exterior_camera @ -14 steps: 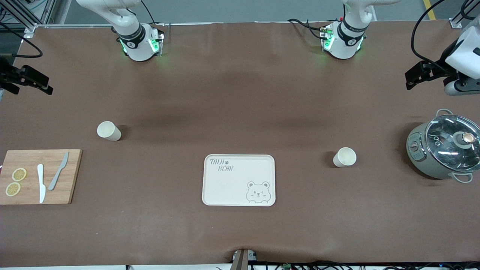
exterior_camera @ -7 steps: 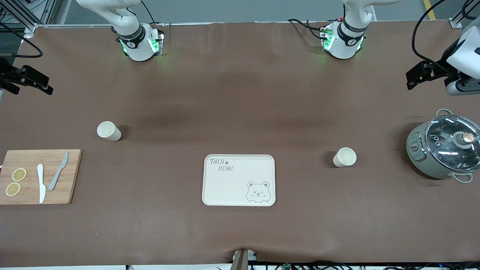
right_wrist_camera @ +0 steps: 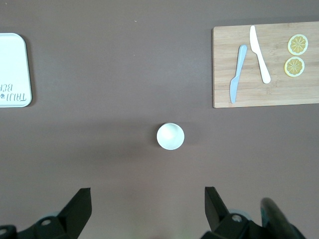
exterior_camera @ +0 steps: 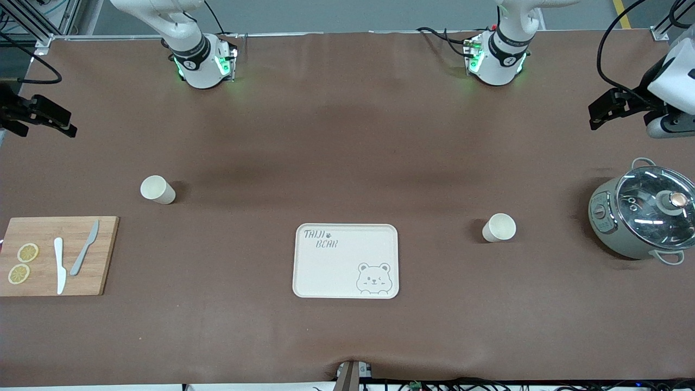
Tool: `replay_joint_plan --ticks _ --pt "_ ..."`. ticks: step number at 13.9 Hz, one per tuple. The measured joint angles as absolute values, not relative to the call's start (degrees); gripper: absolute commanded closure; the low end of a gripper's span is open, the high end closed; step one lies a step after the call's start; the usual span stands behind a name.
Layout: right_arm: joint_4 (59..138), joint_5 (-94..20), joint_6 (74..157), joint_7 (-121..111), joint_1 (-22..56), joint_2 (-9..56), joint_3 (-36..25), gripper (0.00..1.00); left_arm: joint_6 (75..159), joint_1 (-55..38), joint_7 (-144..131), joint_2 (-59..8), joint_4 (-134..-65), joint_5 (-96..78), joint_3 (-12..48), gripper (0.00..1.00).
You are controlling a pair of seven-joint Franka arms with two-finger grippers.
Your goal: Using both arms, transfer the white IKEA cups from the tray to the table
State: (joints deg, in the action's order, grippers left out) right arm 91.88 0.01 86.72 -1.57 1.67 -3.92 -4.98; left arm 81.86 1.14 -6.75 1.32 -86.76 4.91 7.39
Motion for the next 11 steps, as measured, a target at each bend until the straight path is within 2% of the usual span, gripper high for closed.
replay_joint_plan --ticks 11 --pt "91.9 0.0 86.7 -1.6 1.6 -3.9 -5.1 0.00 81.9 1.3 -6.8 1.4 -85.4 4.9 7.4 0.00"
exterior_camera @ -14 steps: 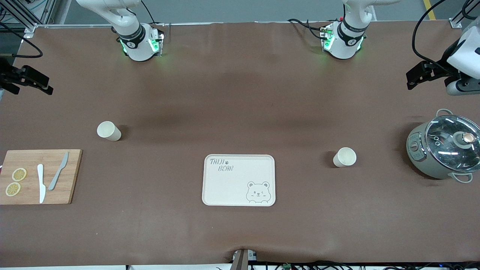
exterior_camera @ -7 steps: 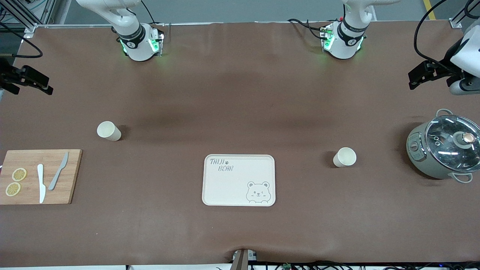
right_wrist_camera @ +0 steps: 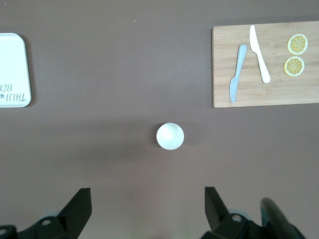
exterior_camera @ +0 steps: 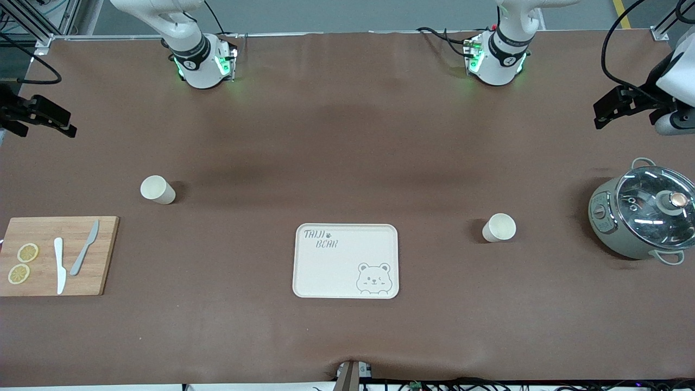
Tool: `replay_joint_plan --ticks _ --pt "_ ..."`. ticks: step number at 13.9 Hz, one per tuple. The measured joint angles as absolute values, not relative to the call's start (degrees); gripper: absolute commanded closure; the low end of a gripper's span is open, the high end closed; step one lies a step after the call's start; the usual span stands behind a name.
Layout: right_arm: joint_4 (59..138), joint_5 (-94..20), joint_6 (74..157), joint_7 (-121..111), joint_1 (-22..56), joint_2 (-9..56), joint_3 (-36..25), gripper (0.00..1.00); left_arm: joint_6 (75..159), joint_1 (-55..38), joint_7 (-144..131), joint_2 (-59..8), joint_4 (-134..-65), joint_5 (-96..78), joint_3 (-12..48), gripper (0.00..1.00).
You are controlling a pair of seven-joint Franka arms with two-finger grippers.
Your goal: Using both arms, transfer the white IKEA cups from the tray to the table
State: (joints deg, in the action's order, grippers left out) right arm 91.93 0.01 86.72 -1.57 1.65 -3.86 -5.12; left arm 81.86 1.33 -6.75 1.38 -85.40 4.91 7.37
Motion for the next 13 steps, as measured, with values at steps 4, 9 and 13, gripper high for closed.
replay_joint_plan --ticks 4,9,13 --pt "92.0 0.0 86.7 -1.6 1.5 -3.8 -5.3 0.00 81.1 1.4 -6.8 1.4 -85.1 4.9 7.4 0.00" --pt "92.0 0.0 86.7 -1.6 1.5 -3.8 -5.3 0.00 80.1 1.7 -6.8 1.4 -84.5 4.0 7.2 0.00" --pt "92.0 0.0 86.7 -1.6 1.5 -3.8 -5.3 0.00 80.0 1.7 -6.8 1.3 -84.6 1.2 7.1 0.00"
